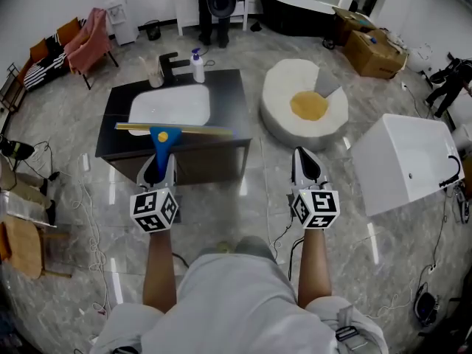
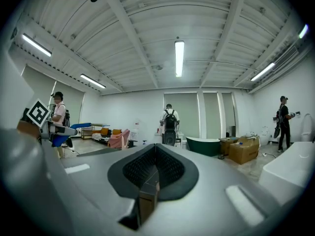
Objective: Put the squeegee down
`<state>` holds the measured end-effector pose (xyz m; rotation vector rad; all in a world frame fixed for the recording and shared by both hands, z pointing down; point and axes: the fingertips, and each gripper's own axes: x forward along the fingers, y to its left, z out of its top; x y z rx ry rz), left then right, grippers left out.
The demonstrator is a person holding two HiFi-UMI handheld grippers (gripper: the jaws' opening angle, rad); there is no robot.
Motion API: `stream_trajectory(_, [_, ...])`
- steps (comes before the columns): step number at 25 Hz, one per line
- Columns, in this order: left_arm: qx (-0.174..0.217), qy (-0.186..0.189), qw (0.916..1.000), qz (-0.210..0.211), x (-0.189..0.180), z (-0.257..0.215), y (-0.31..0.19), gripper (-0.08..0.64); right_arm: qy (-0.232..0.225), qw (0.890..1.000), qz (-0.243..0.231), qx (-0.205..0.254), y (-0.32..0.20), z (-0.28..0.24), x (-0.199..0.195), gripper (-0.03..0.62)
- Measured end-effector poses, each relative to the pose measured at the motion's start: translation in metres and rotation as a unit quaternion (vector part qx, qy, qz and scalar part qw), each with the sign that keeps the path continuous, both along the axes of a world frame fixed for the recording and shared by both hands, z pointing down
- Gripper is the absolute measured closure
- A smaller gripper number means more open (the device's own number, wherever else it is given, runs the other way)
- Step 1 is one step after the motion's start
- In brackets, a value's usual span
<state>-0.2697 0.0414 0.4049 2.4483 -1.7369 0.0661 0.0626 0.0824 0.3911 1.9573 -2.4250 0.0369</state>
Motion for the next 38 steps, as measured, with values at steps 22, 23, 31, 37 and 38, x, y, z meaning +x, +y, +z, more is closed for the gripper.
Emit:
stream_trajectory(22, [-0.040, -0.005, 0.9991, -0.014, 0.063, 0.036, -0.222, 0.428, -0.011, 0.999, -0.017, -0.025, -0.235, 0.033, 0.060, 0.589])
stream_trajectory(23, [-0.043, -0.005, 0.9989, -0.016, 0.069, 0.039, -0.235, 0.428, -0.011, 0.999, -0.019, -0.028, -0.249, 0.036, 0.064, 0.589])
stream_trajectory(31, [-0.065, -0.009, 0.9973, -0.034, 0.105, 0.053, -0.327, 0.428, -0.013, 0.998, -0.047, -0.039, -0.356, 0.046, 0.092, 0.589])
stream_trajectory(37, [-0.078, -0.014, 0.9957, -0.048, 0.127, 0.062, -0.381, 0.428, -0.014, 0.996, -0.072, -0.053, -0.419, 0.057, 0.104, 0.589])
stream_trajectory(38, [-0.079, -0.015, 0.9955, -0.049, 0.129, 0.063, -0.390, 0.428, -0.014, 0.996, -0.076, -0.053, -0.428, 0.058, 0.105, 0.589])
